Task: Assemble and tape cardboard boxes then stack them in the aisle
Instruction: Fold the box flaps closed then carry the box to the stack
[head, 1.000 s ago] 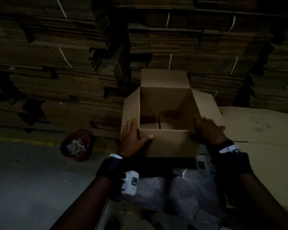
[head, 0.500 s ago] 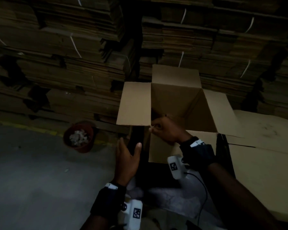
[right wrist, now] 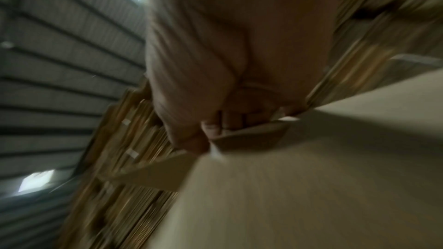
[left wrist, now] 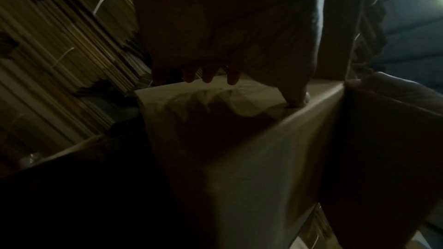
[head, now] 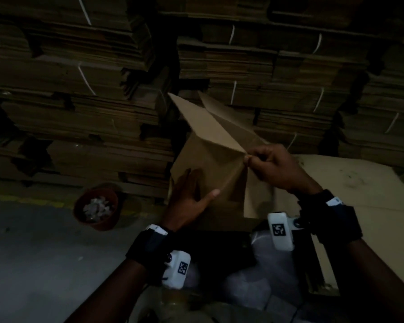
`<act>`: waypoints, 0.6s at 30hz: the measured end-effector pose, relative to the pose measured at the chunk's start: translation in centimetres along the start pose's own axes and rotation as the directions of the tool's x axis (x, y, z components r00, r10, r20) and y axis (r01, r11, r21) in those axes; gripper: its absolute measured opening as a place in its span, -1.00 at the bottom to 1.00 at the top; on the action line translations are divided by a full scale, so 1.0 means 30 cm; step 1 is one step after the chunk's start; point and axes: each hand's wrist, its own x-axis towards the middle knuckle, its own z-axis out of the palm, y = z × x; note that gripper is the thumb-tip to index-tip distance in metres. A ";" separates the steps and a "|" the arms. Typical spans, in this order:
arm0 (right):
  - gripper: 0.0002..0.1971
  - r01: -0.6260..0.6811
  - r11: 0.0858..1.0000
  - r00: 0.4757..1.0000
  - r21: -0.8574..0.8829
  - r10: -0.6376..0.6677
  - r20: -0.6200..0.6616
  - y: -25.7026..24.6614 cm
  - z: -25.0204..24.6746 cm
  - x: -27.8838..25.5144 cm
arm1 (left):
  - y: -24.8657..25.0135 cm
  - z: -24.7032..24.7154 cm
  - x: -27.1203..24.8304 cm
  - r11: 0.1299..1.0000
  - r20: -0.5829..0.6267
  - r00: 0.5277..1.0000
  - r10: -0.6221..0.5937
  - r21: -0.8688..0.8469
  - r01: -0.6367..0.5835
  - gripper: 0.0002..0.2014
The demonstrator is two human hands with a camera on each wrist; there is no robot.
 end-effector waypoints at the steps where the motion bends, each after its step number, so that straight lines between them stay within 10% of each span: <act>1: -0.75 -0.019 0.999 0.999 0.033 0.020 -0.037 0.016 -0.026 -0.011 | -0.007 -0.011 -0.005 0.999 0.032 0.999 0.011 0.040 -0.012 0.08; 11: -0.63 -0.170 0.968 0.962 0.186 0.204 -0.182 0.157 -0.175 -0.100 | -0.103 -0.156 0.092 0.983 0.038 0.999 -0.002 0.182 -0.005 0.19; 15: -0.75 -0.301 0.940 0.908 -0.161 0.232 -0.349 0.264 -0.170 -0.095 | -0.096 -0.136 0.114 0.996 -0.005 0.999 -0.045 0.072 0.045 0.22; 18: -0.55 -0.540 0.699 0.834 -0.468 0.374 -0.405 0.359 -0.130 -0.100 | -0.071 -0.100 0.100 0.995 -0.035 0.997 -0.065 0.067 0.068 0.14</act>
